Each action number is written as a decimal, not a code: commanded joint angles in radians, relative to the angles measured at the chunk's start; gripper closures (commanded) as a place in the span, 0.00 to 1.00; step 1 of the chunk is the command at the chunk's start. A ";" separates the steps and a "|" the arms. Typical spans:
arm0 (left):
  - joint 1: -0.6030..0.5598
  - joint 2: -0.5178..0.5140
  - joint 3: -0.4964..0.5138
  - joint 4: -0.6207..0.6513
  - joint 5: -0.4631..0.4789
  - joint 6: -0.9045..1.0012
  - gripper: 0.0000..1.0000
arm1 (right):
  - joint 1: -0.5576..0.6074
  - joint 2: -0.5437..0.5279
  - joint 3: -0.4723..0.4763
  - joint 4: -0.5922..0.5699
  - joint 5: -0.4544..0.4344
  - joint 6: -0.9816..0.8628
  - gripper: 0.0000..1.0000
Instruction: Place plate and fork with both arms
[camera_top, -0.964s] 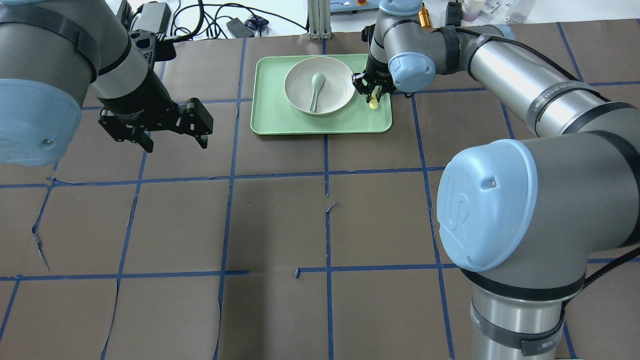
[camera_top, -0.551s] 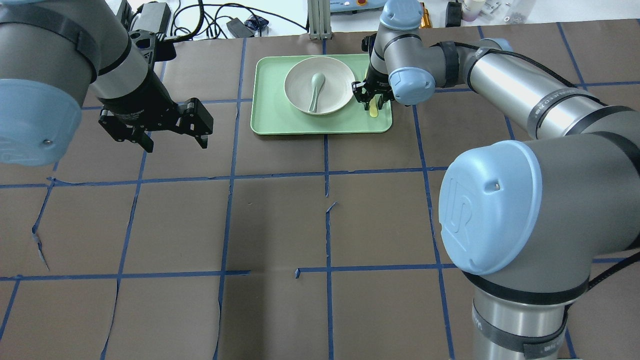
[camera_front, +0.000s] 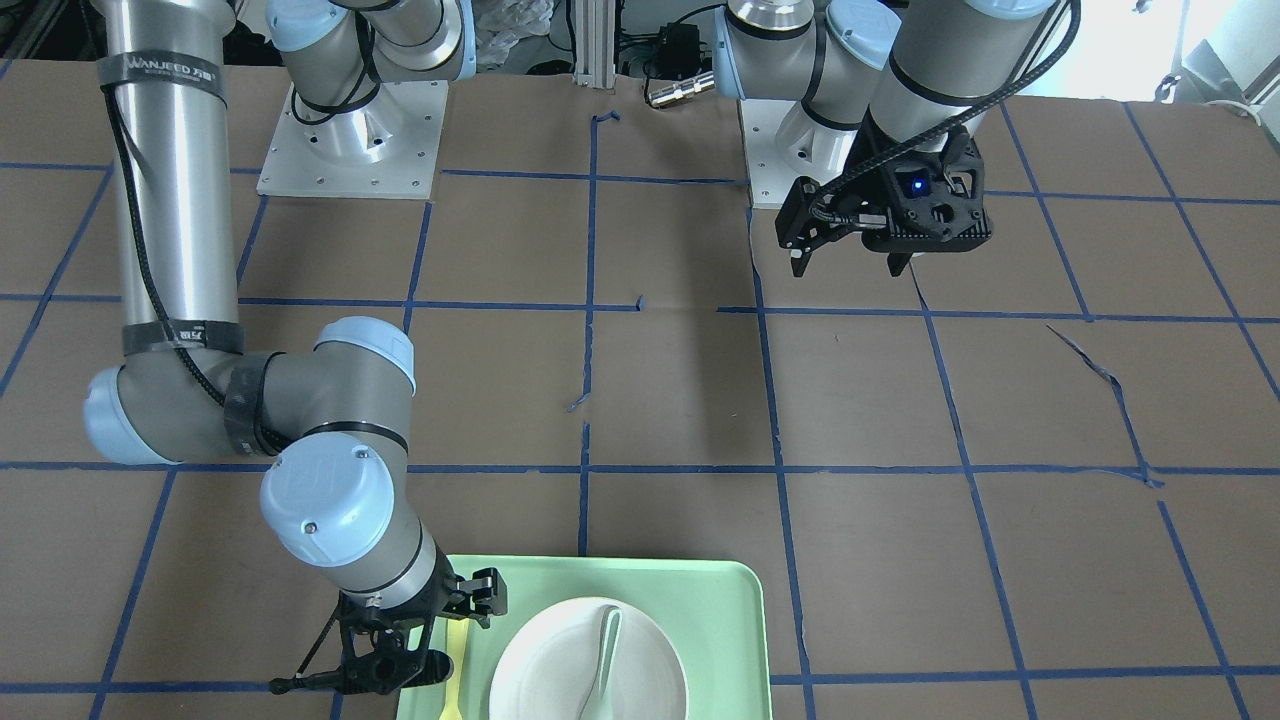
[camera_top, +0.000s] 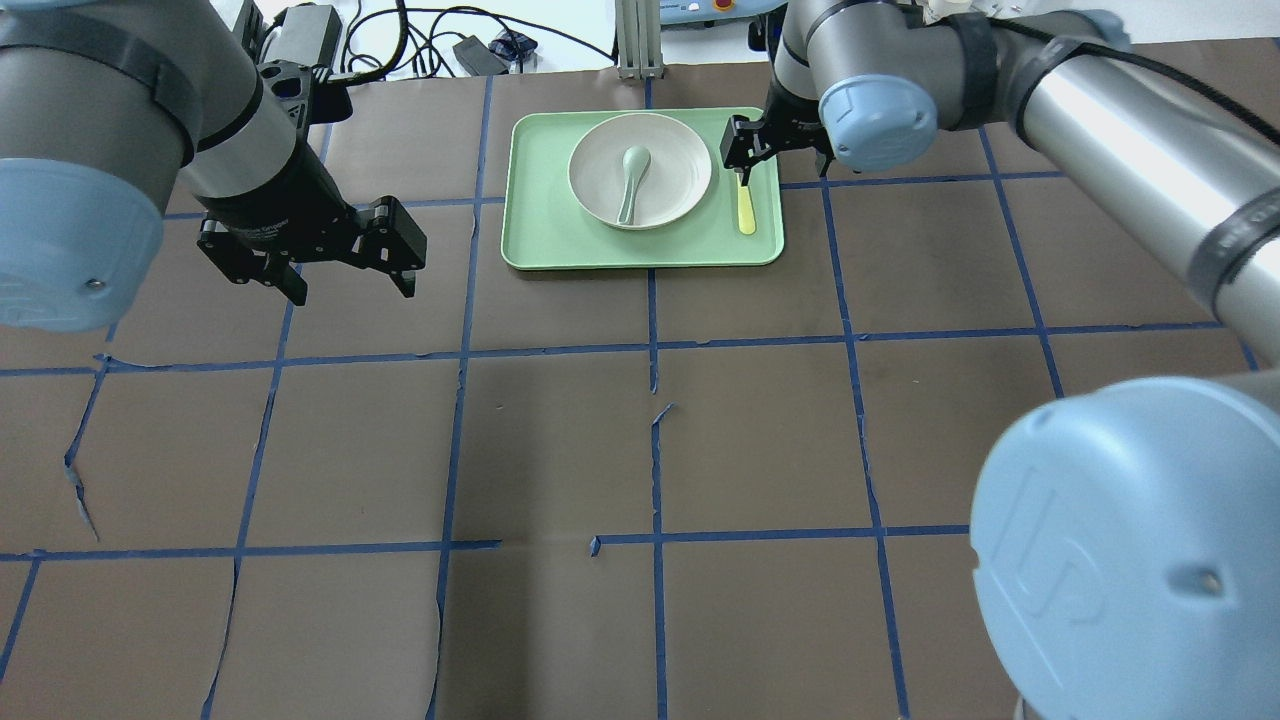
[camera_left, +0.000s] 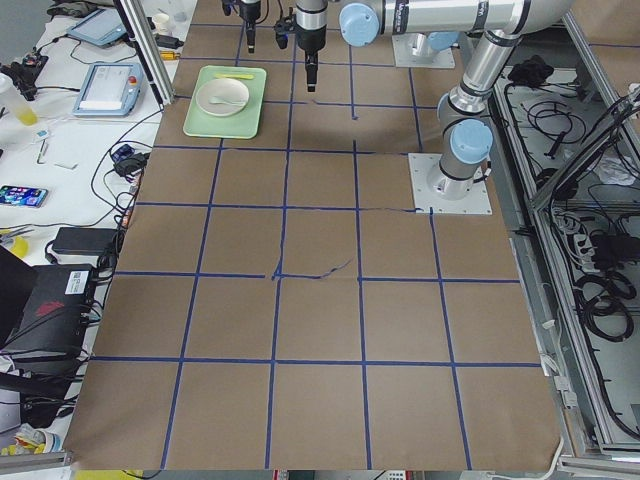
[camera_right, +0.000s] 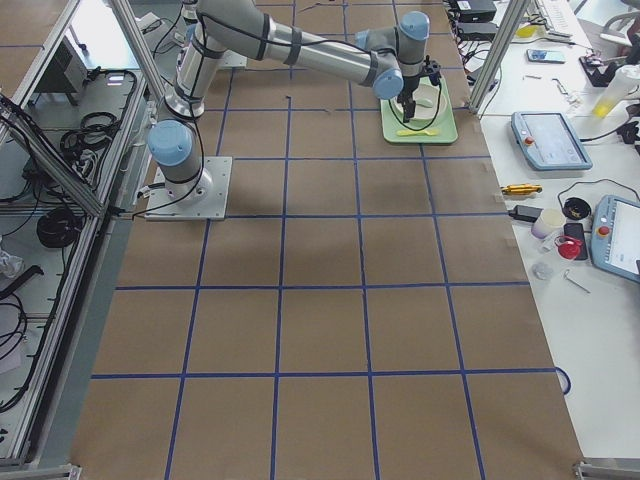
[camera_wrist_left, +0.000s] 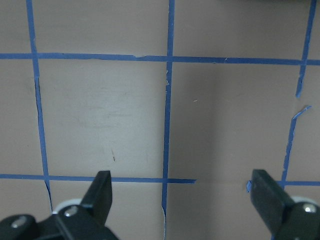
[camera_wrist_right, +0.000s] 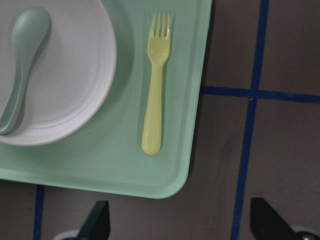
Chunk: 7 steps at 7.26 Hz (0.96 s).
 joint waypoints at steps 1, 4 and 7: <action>-0.003 0.005 0.000 0.000 0.000 -0.001 0.00 | -0.044 -0.281 0.161 0.160 -0.035 0.008 0.00; -0.004 0.008 -0.002 0.000 0.000 -0.001 0.00 | -0.049 -0.510 0.200 0.391 -0.036 0.009 0.00; -0.004 0.008 -0.003 0.000 0.000 -0.001 0.00 | -0.043 -0.514 0.200 0.405 -0.025 0.009 0.00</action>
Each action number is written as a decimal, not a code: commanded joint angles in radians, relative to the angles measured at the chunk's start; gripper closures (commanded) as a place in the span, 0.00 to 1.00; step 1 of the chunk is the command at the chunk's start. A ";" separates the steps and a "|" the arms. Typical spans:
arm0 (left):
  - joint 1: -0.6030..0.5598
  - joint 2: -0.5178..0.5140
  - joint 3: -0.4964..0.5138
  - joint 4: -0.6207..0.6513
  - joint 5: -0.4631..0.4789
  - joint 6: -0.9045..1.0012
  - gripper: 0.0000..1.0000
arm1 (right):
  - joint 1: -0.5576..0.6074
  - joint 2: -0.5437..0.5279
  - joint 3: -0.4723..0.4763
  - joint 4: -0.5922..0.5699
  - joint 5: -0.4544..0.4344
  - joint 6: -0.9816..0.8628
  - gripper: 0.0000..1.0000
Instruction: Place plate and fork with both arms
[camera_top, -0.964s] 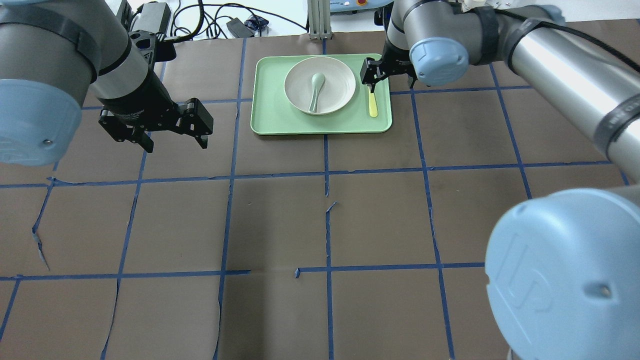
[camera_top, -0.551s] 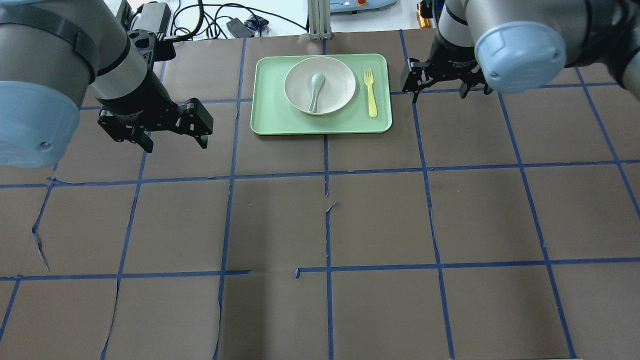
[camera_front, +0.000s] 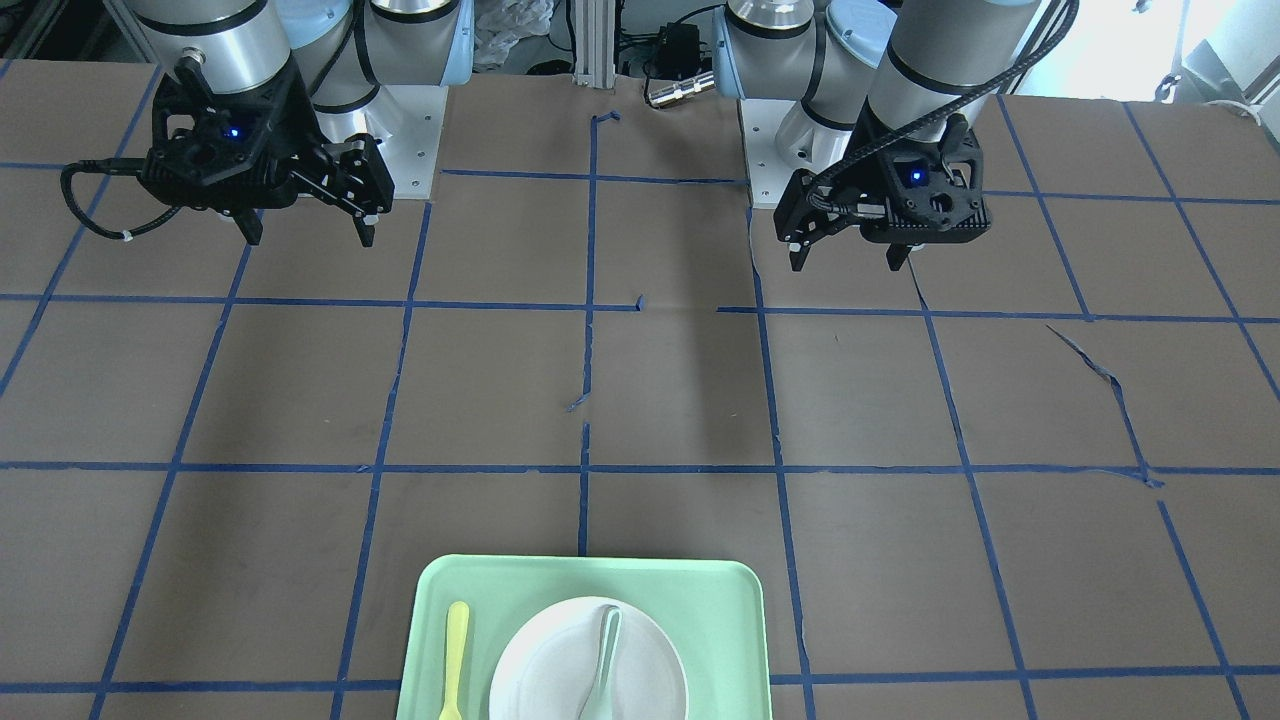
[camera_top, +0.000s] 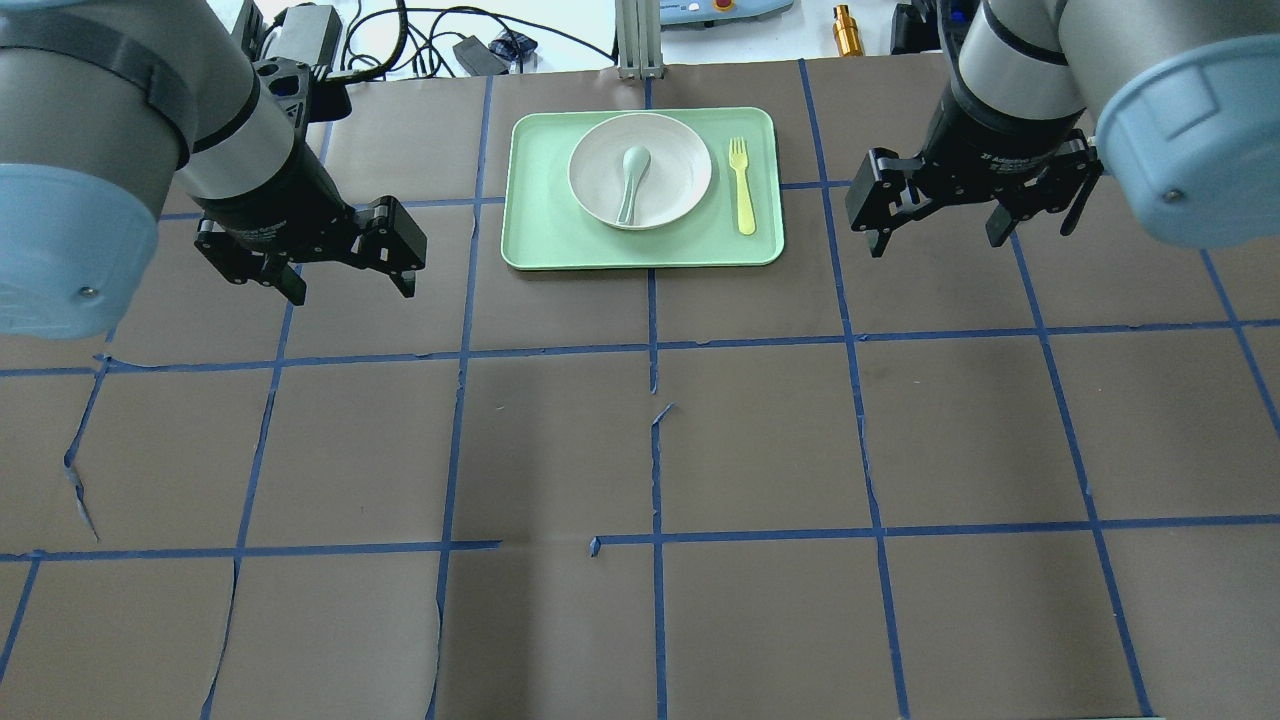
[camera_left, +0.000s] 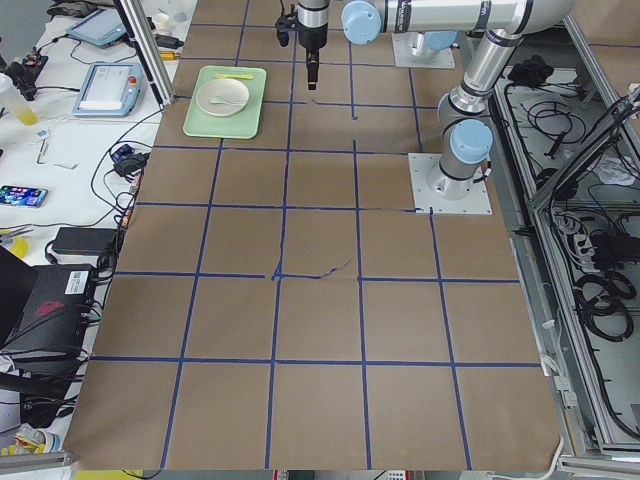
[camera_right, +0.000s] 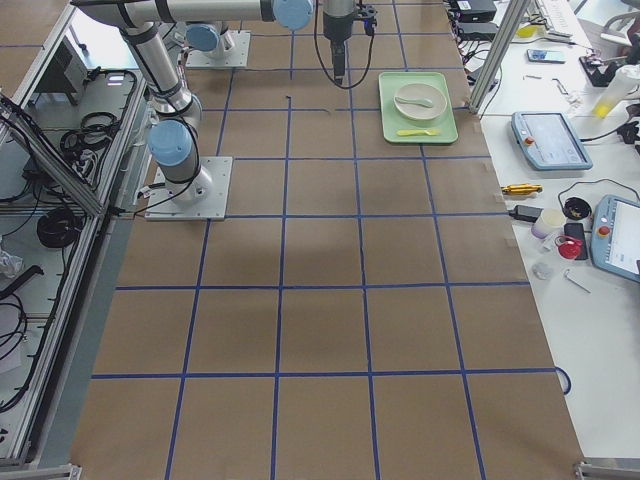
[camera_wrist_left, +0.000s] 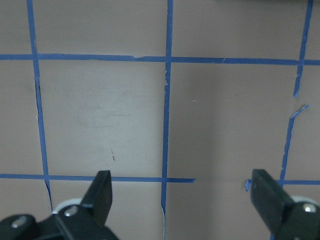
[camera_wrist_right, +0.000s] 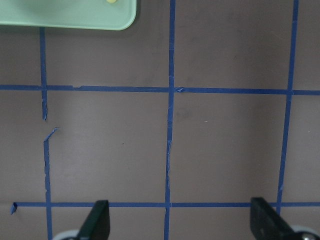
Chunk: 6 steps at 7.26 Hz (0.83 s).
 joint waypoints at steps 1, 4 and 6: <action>0.000 -0.001 -0.002 0.000 -0.001 0.000 0.00 | 0.002 0.003 0.001 -0.002 0.009 0.000 0.00; 0.000 0.009 0.003 0.000 0.005 0.000 0.00 | 0.002 0.004 -0.008 -0.011 0.043 0.000 0.00; 0.000 0.012 0.000 0.000 0.010 0.002 0.00 | 0.002 0.004 -0.010 -0.011 0.042 0.000 0.00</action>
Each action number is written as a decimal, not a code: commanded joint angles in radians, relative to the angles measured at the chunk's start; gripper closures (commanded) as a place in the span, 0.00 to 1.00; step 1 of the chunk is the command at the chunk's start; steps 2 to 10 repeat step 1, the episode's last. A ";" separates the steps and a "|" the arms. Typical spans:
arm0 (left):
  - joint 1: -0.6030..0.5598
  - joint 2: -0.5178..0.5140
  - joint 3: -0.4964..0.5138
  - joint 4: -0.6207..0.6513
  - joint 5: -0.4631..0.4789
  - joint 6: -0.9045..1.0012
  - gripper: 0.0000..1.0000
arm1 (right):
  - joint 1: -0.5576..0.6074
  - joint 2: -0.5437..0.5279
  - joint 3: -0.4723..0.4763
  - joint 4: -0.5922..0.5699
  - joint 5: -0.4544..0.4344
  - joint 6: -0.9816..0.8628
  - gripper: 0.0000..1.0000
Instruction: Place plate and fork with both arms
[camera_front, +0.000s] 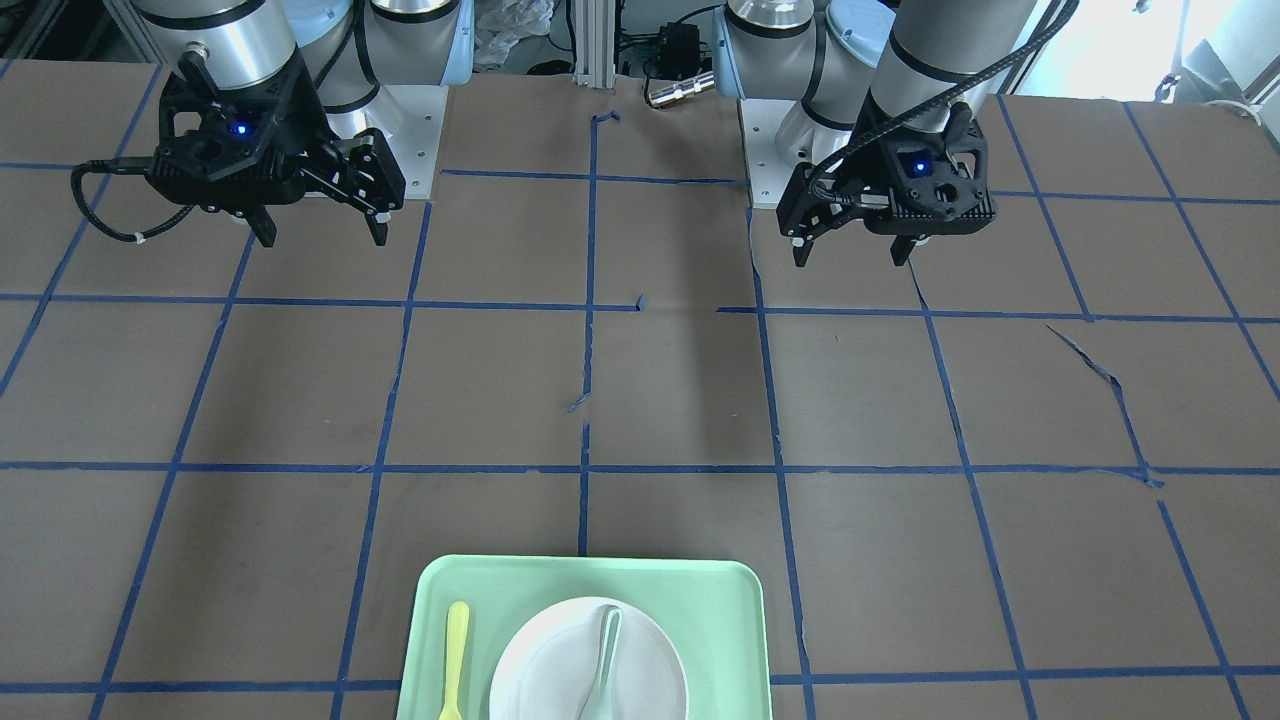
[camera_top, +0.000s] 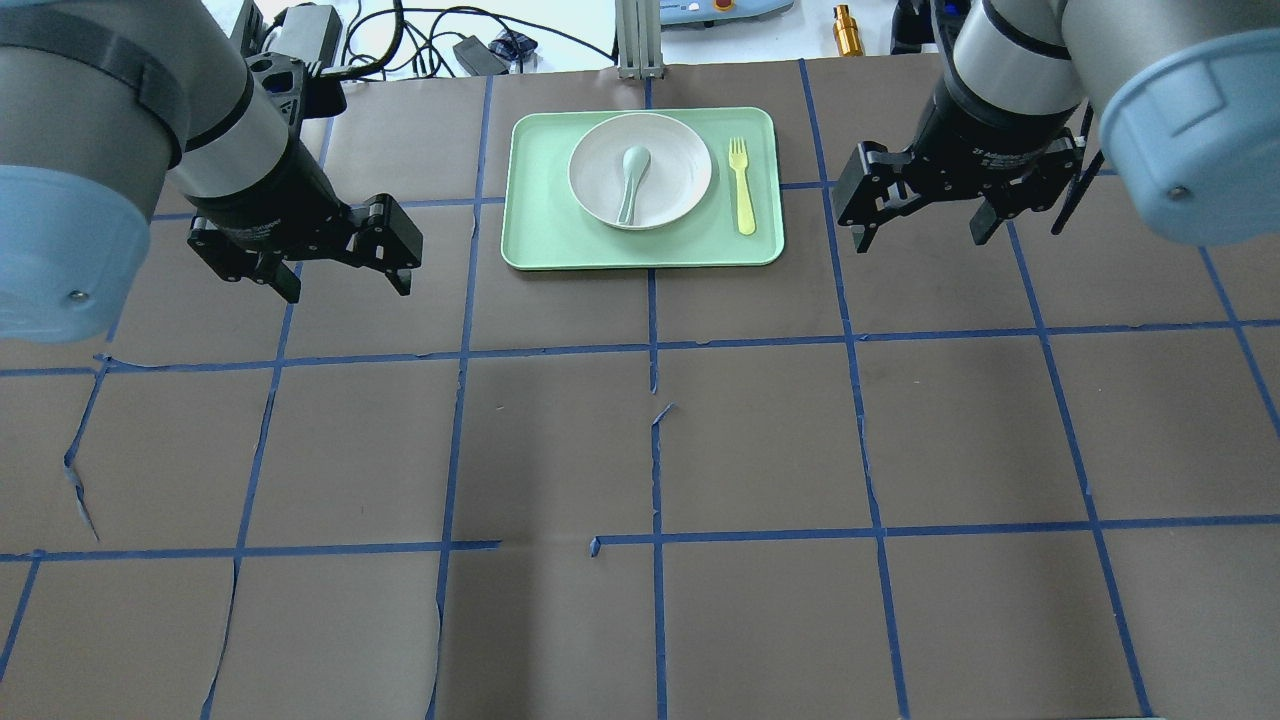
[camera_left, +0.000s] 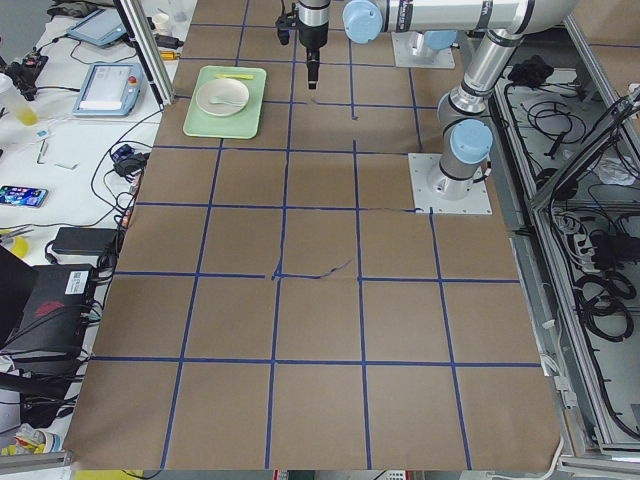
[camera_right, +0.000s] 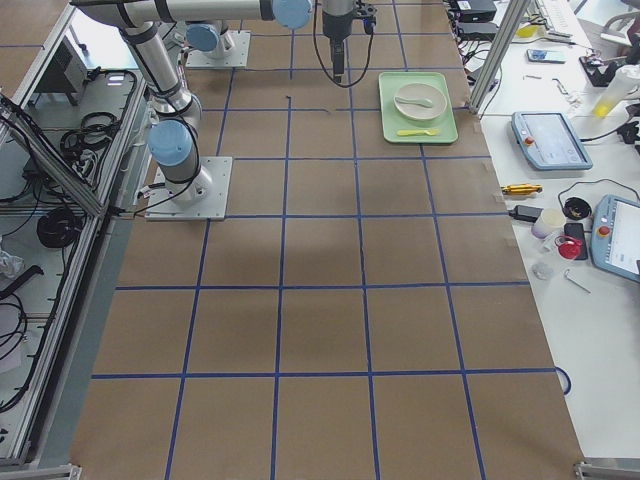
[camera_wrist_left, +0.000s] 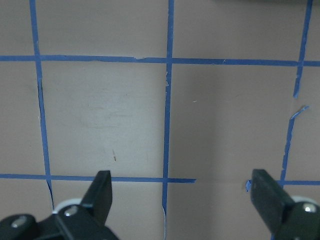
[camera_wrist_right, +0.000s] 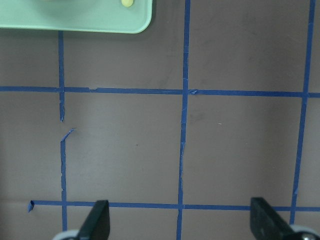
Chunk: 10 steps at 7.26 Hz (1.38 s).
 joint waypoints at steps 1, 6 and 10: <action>0.000 0.002 -0.002 0.000 0.000 -0.001 0.00 | 0.000 0.000 -0.001 -0.002 0.000 0.000 0.00; 0.000 0.002 -0.002 0.000 0.000 -0.001 0.00 | 0.000 0.000 -0.001 -0.002 0.000 0.000 0.00; 0.000 0.002 -0.002 0.000 0.000 -0.001 0.00 | 0.000 0.000 -0.001 -0.002 0.000 0.000 0.00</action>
